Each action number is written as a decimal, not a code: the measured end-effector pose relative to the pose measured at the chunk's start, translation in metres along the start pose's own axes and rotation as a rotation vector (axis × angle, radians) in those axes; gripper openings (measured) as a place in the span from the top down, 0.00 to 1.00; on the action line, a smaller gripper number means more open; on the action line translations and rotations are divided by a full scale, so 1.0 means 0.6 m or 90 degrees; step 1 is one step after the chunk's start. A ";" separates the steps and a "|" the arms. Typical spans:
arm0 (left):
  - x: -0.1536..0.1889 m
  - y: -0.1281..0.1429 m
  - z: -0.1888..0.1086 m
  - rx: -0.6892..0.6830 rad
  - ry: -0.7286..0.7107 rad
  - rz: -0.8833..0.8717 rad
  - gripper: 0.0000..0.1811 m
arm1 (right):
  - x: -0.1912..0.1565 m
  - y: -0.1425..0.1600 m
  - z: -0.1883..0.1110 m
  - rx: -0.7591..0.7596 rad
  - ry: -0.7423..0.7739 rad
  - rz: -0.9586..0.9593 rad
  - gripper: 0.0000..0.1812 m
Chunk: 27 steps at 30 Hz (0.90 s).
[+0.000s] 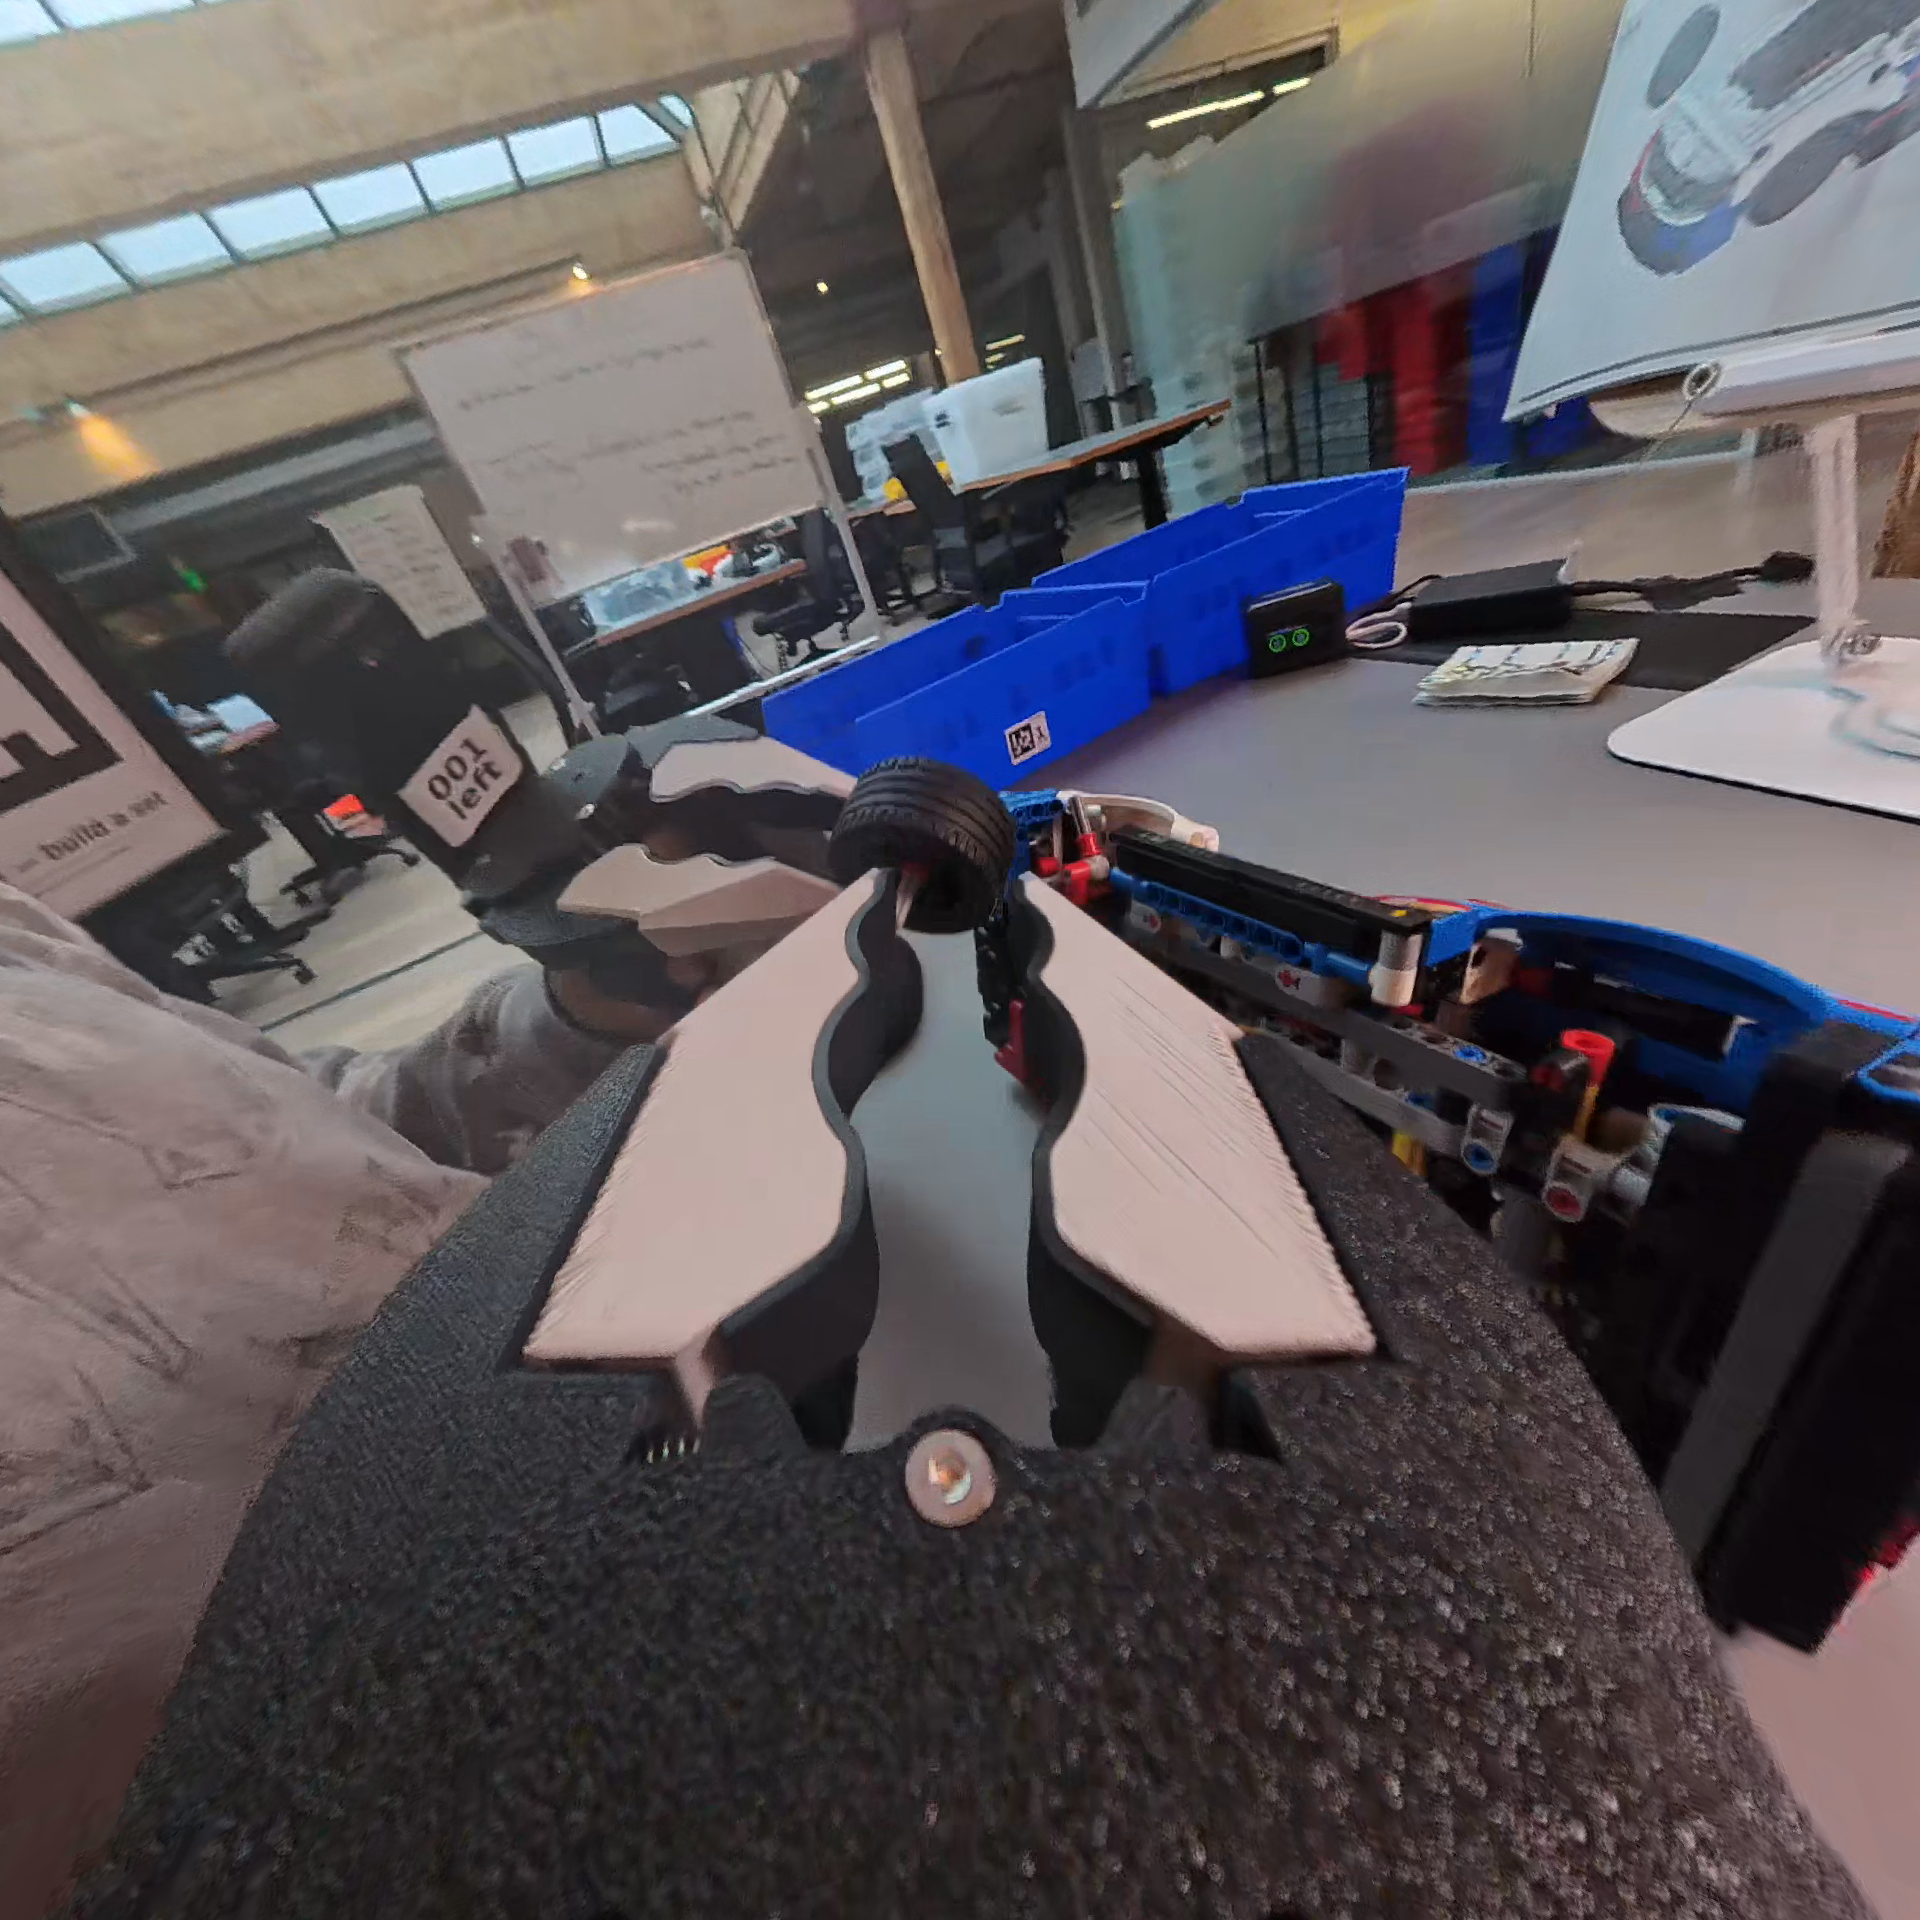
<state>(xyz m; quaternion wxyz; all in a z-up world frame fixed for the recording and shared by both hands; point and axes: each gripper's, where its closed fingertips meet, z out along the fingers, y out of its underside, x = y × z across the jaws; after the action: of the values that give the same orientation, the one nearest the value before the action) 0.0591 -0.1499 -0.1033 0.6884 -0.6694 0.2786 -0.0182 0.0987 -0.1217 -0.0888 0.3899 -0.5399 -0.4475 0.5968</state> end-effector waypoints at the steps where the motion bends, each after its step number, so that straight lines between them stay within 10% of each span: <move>1: 0.003 -0.005 0.001 0.008 -0.023 0.029 0.89 | -0.008 0.010 0.001 -0.008 0.004 -0.006 0.89; 27: -0.013 -0.027 -0.002 0.058 -0.214 0.121 0.90 | -0.029 0.007 0.062 0.141 0.152 -0.116 0.99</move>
<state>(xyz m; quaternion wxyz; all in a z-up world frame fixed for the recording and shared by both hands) 0.0579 -0.1496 -0.0855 0.7534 -0.6018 0.2207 0.1464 0.0637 -0.1434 -0.0872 0.5496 -0.5179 -0.3764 0.5367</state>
